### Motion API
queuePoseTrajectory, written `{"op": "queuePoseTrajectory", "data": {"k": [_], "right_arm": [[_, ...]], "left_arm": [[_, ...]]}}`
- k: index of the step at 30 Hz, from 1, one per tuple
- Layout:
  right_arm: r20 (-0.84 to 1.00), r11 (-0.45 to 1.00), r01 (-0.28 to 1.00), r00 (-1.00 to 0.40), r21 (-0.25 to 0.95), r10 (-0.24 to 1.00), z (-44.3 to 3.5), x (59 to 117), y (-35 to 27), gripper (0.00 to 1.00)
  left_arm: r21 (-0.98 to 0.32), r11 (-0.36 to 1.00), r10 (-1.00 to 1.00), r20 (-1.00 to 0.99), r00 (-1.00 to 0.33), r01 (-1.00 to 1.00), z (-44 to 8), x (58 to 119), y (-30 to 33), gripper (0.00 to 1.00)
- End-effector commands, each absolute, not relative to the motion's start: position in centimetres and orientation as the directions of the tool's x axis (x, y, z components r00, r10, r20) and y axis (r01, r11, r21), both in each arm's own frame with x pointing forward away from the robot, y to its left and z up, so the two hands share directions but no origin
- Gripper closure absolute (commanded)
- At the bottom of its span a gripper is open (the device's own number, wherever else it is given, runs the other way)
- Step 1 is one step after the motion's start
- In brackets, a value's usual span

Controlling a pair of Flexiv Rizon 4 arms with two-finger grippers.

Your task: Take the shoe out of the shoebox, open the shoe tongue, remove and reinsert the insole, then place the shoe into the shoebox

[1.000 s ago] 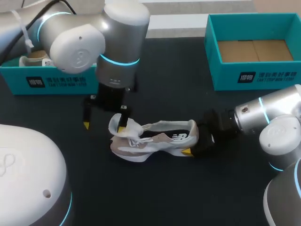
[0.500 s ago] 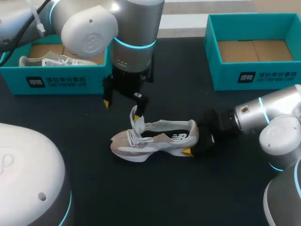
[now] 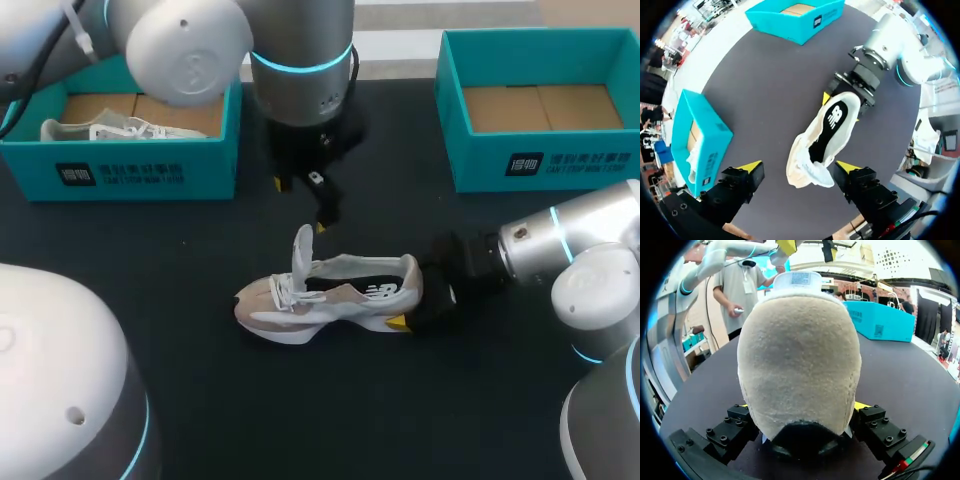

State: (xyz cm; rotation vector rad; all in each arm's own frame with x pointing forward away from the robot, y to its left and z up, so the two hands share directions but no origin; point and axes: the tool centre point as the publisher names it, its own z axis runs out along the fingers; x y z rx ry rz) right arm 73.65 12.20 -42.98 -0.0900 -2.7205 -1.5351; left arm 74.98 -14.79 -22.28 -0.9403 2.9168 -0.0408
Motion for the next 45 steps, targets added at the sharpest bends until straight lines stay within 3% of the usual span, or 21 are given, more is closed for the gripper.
{"op": "queuePoseTrajectory", "data": {"k": [1, 3, 5, 19, 33, 45], "right_arm": [[0.043, 0.519, 0.059, -0.998, 0.853, 0.043, -43.7, 73.8, 12.5, 1.0], [0.043, 0.519, 0.059, -0.998, 0.853, 0.043, -43.7, 73.8, 12.5, 1.0], [0.043, 0.519, 0.059, -0.998, 0.853, 0.043, -43.7, 73.8, 12.5, 1.0], [0.043, 0.519, 0.059, -0.998, 0.853, 0.043, -43.7, 73.8, 12.5, 1.0], [0.043, 0.519, 0.059, -0.998, 0.853, 0.043, -43.7, 73.8, 12.5, 1.0], [0.043, 0.519, 0.059, -0.998, 0.853, 0.043, -43.7, 73.8, 12.5, 1.0]], "left_arm": [[-0.195, 0.956, -0.229, -0.015, -0.973, -0.222, -21.5, 75.0, -15.7, 0.6], [-0.214, 0.961, -0.182, -0.011, -0.983, -0.176, -21.1, 75.0, -16.5, 0.84], [-0.239, 0.963, -0.132, -0.013, -0.991, -0.125, -20.8, 74.9, -17.2, 1.0], [-0.4, 0.912, 0.136, 0.094, -0.986, 0.087, -23.7, 74.3, -20.8, 1.0], [-0.344, 0.927, 0.187, 0.086, -0.979, 0.146, -29.8, 71.5, -22.2, 1.0], [-0.342, 0.928, 0.185, 0.086, -0.979, 0.146, -30.0, 71.3, -22.3, 1.0]]}}
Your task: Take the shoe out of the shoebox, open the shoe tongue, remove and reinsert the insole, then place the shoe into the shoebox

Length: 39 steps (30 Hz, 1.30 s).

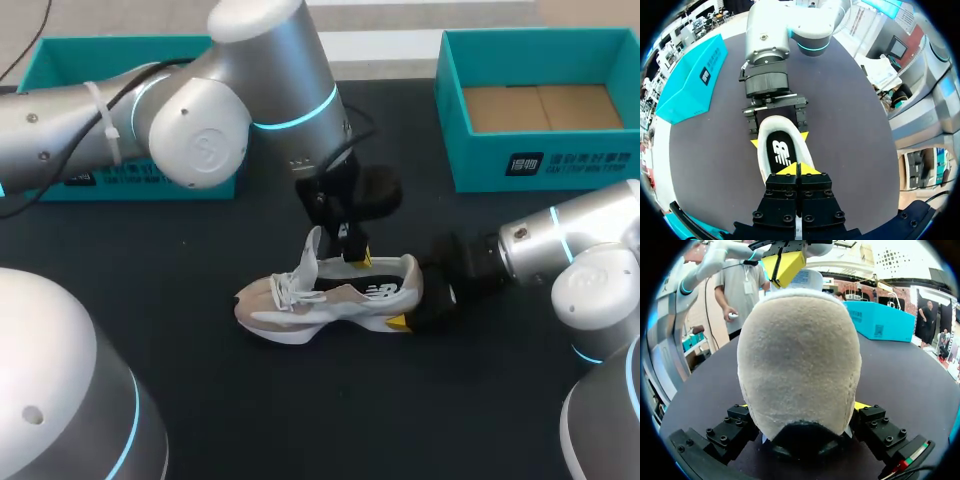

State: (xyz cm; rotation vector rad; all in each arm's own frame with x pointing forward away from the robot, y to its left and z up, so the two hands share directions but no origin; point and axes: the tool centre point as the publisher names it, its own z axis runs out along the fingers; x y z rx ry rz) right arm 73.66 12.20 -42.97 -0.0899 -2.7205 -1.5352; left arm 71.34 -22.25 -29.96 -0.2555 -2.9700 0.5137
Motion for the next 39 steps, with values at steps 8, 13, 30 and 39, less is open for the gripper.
{"op": "queuePoseTrajectory", "data": {"k": [8, 13, 30, 39], "right_arm": [[0.043, 0.519, 0.059, -0.998, 0.853, 0.043, -43.7, 73.8, 12.5, 1.0], [0.043, 0.519, 0.059, -0.998, 0.853, 0.043, -43.7, 73.8, 12.5, 1.0], [0.043, 0.519, 0.059, -0.998, 0.853, 0.043, -43.7, 73.8, 12.5, 1.0], [0.043, 0.519, 0.059, -0.998, 0.853, 0.043, -43.7, 73.8, 12.5, 1.0]], "left_arm": [[-0.331, 0.93, 0.193, 0.062, -0.979, 0.162, -30.5, 71.2, -22.2, 1.0], [-0.312, 0.93, 0.211, 0.029, -0.977, 0.192, -31.6, 71.1, -22.2, 1.0], [-0.285, 0.938, 0.222, 0.06, -0.973, 0.196, -35.2, 71.2, -22.6, 1.0], [-0.296, 0.937, 0.218, 0.075, -0.973, 0.187, -35.4, 70.7, -22.4, 1.0]]}}
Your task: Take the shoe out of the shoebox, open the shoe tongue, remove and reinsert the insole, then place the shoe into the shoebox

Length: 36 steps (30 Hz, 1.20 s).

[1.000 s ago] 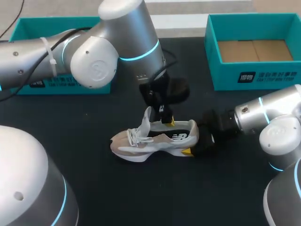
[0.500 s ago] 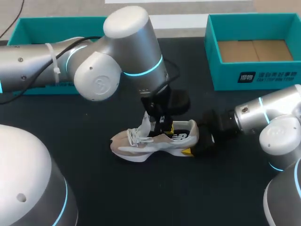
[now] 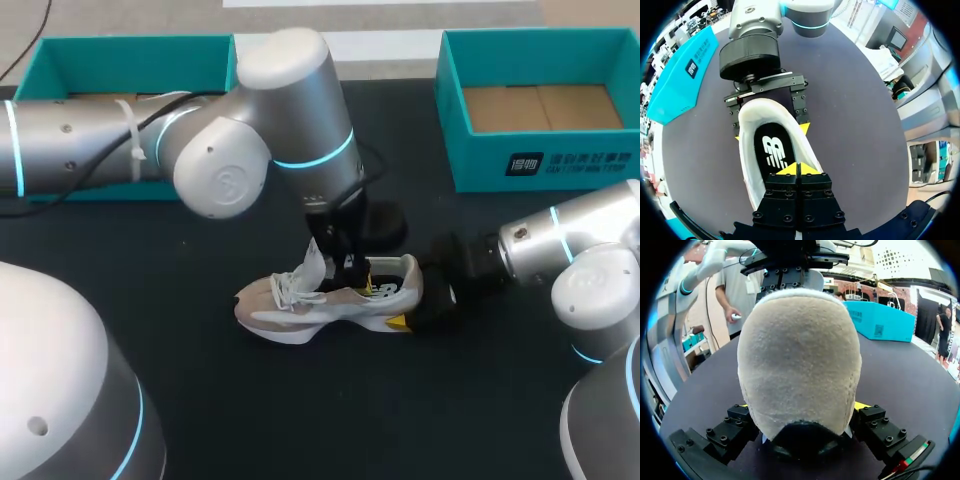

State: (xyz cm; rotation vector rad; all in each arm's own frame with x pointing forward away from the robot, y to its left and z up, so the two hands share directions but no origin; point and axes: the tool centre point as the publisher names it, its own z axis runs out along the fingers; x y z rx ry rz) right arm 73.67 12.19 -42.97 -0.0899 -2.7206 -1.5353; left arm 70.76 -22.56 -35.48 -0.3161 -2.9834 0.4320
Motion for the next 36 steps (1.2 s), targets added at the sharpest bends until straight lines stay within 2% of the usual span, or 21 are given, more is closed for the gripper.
{"op": "queuePoseTrajectory", "data": {"k": [1, 36], "right_arm": [[0.043, 0.519, 0.059, -0.998, 0.853, 0.043, -43.66, 73.78, 12.53, 1.0], [0.043, 0.519, 0.059, -0.998, 0.853, 0.043, -43.66, 73.78, 12.53, 1.0]], "left_arm": [[-0.299, 0.936, 0.219, 0.073, -0.973, 0.188, -35.25, 70.74, -22.36, 1.0], [-0.29, 0.937, 0.223, 0.066, -0.973, 0.195, -34.37, 71.66, -22.5, 1.0]]}}
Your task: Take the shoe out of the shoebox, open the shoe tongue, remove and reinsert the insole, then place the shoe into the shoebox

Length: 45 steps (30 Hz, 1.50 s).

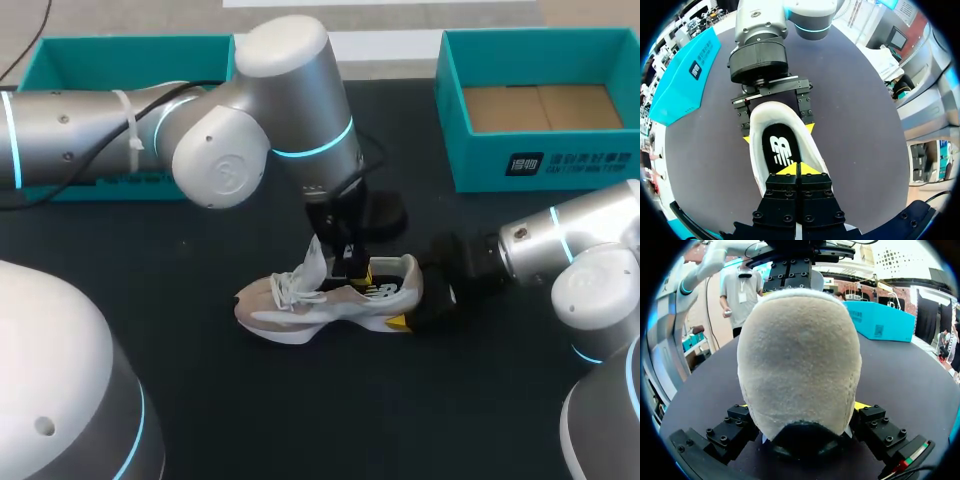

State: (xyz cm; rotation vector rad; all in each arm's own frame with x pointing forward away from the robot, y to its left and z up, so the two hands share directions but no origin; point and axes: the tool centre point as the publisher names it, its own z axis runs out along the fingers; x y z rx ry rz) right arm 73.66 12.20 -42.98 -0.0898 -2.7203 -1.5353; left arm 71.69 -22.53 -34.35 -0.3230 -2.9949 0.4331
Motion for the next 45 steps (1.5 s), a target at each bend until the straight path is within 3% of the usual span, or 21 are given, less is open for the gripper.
{"op": "queuePoseTrajectory", "data": {"k": [1, 14, 45], "right_arm": [[0.043, 0.519, 0.059, -0.998, 0.853, 0.043, -43.7, 73.8, 12.5, 1.0], [0.043, 0.519, 0.059, -0.998, 0.853, 0.043, -43.7, 73.8, 12.5, 1.0], [0.043, 0.519, 0.059, -0.998, 0.853, 0.043, -43.7, 73.8, 12.5, 1.0]], "left_arm": [[-0.29, 0.937, 0.223, 0.066, -0.973, 0.195, -34.4, 71.7, -22.5, 1.0], [-0.267, 0.963, 0.091, 0.147, -0.985, 0.049, -35.0, 71.0, -21.1, 1.0], [-0.203, 0.977, 0.096, 0.147, -0.985, 0.065, -38.2, 71.1, -23.6, 1.0]]}}
